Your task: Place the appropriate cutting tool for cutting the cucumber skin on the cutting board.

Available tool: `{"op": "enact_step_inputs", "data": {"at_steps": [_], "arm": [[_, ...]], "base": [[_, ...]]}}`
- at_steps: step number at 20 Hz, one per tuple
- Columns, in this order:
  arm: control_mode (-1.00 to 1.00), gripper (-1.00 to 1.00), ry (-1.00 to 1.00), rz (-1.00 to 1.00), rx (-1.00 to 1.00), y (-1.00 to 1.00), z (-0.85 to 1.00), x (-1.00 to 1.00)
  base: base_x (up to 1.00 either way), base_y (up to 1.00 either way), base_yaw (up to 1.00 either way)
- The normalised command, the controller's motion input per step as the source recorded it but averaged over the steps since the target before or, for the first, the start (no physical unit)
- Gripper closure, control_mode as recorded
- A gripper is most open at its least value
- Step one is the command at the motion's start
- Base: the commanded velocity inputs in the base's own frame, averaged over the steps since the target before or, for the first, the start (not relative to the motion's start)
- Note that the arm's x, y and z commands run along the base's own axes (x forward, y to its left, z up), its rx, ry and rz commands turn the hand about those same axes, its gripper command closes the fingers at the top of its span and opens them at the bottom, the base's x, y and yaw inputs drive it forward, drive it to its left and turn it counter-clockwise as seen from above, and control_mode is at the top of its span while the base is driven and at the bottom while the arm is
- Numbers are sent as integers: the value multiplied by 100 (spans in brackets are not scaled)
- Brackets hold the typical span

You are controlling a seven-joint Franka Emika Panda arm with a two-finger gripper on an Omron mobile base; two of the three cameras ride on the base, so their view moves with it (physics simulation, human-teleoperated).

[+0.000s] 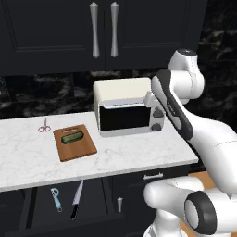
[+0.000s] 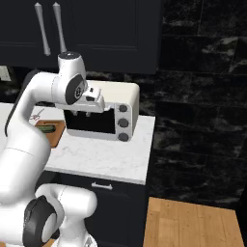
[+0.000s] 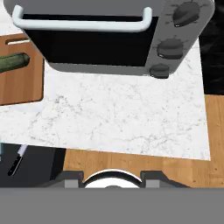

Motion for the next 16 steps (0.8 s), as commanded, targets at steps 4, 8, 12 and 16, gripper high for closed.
{"op": "enact_step_inputs", "data": {"at_steps": [4, 8, 12, 16], "arm": [[-100, -100, -2, 0, 0, 4, 0, -34], [-100, -100, 0, 0, -5, 80, -17, -92], [-100, -100, 4, -1, -16, 100, -38, -84], [-100, -100, 14, -4, -19, 100, -45, -58]], "base": [[0, 0, 0], [0, 0, 0], [0, 0, 0], [0, 0, 0]]}}
